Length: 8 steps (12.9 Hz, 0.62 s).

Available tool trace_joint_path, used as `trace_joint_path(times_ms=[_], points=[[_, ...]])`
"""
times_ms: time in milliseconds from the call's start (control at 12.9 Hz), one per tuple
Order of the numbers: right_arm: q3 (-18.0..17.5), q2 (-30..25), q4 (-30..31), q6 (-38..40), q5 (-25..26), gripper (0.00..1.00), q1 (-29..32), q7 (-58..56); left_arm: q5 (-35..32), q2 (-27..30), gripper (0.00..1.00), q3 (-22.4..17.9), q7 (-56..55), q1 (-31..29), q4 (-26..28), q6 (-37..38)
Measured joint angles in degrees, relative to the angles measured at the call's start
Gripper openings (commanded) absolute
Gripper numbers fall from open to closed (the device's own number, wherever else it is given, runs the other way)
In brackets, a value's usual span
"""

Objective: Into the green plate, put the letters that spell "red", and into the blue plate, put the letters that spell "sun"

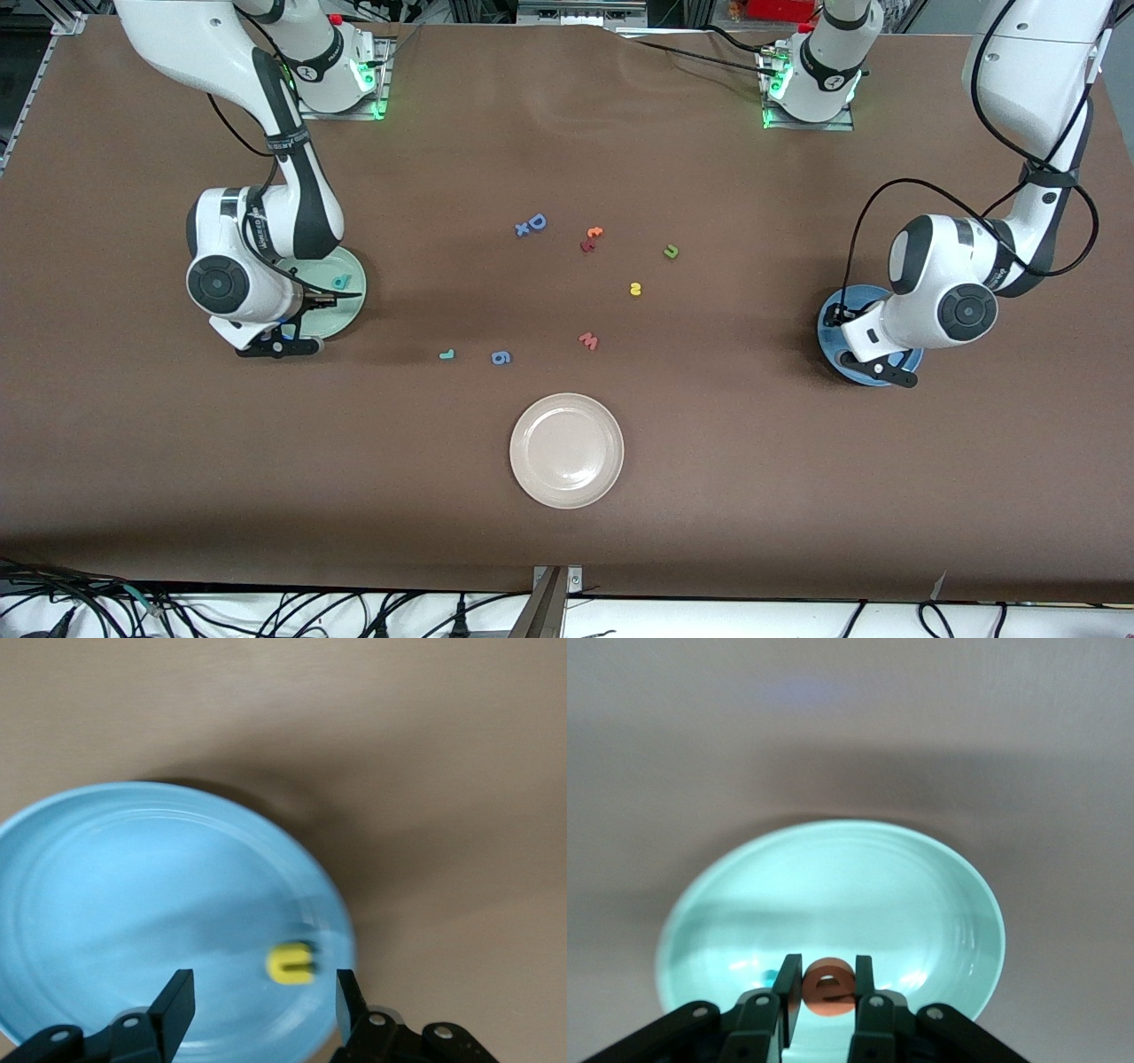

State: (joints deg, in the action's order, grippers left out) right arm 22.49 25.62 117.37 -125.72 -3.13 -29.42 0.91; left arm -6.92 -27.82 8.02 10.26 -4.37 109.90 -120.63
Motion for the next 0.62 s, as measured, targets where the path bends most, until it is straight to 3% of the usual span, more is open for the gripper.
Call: trace_joint_path(times_ms=[77, 154, 232, 309, 386, 618], points=[[0.4, -0.6, 3.4, -3.0, 0.0, 0.23, 0.0, -0.7, 0.0, 0.8, 0.76, 2.0, -2.7, 0.1, -0.7, 3.2], [0.6, -1.0, 6.0, -5.1, 0.0, 0.33, 0.0, -1.0, 0.0, 1.8, 0.76, 4.3, -5.8, 0.2, -1.0, 5.6], [0.6, -1.3, 7.7, -6.3, 0.0, 0.55, 0.0, -1.1, 0.0, 2.8, 0.76, 6.7, -8.8, 0.3, -1.0, 7.2], [0.6, -1.4, 8.5, -6.7, 0.0, 0.94, 0.0, -1.1, 0.1, 3.5, 0.76, 8.9, -12.2, 0.3, -1.0, 8.2], [0.6, -1.4, 8.6, -6.7, 0.0, 0.98, 0.0, -1.1, 0.7, 4.0, 0.76, 10.8, -15.7, 0.4, -1.0, 8.9], [0.6, -2.6, 8.2, -7.1, 0.0, 0.89, -0.1, -1.1, 2.9, 4.2, 0.77, 15.7, -23.4, 0.6, -0.9, 9.5]])
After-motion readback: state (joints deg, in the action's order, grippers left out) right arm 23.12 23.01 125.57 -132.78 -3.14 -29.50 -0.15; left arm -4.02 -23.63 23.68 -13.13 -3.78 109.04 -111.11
